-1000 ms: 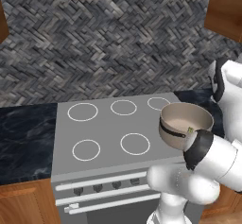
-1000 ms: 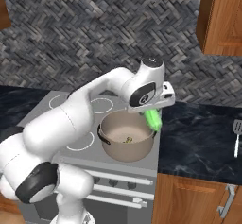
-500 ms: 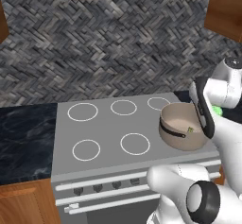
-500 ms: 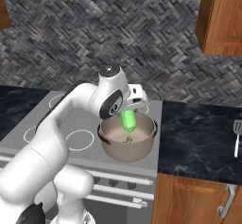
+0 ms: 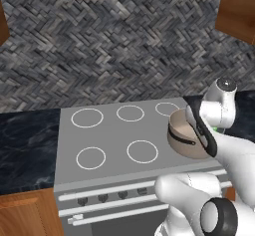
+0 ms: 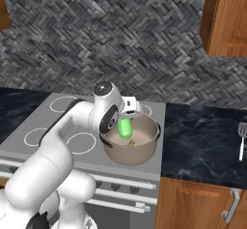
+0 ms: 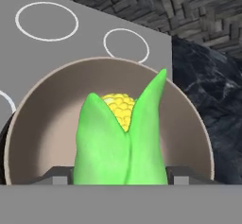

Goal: Put the broccoli and corn in the pot. Retrieve the spatula and lightly stir the vegetables in the pot.

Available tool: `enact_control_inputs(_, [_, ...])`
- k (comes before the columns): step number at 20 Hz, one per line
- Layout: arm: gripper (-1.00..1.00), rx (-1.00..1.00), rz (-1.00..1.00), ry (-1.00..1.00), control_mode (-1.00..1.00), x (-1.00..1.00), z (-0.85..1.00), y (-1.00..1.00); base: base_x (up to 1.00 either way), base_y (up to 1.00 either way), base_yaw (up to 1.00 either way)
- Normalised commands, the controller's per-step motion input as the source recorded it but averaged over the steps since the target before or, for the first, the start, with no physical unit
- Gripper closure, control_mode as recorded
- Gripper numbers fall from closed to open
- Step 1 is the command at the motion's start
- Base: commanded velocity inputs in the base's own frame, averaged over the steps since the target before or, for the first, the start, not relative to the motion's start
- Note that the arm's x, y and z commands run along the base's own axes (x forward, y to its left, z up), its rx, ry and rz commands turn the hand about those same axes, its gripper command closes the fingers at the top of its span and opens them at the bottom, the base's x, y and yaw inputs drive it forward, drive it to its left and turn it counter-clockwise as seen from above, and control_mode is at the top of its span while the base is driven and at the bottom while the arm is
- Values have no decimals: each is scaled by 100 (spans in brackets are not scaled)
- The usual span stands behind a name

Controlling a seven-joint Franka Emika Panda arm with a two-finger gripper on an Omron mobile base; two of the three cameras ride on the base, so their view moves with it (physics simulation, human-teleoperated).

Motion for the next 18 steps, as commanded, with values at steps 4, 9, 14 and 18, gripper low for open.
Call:
enact_control_inputs(4, [100,10,0,11,-100,32,-24,0,0,0,0])
enact_control_inputs(9, [100,8,0,9,-100,31,-22,0,0,0,0])
enact_control_inputs(14, [100,5,0,4,-100,19,-22,0,0,0,0])
enact_control_inputs(18, [100,3,0,0,-100,6,-26,0,0,0,0])
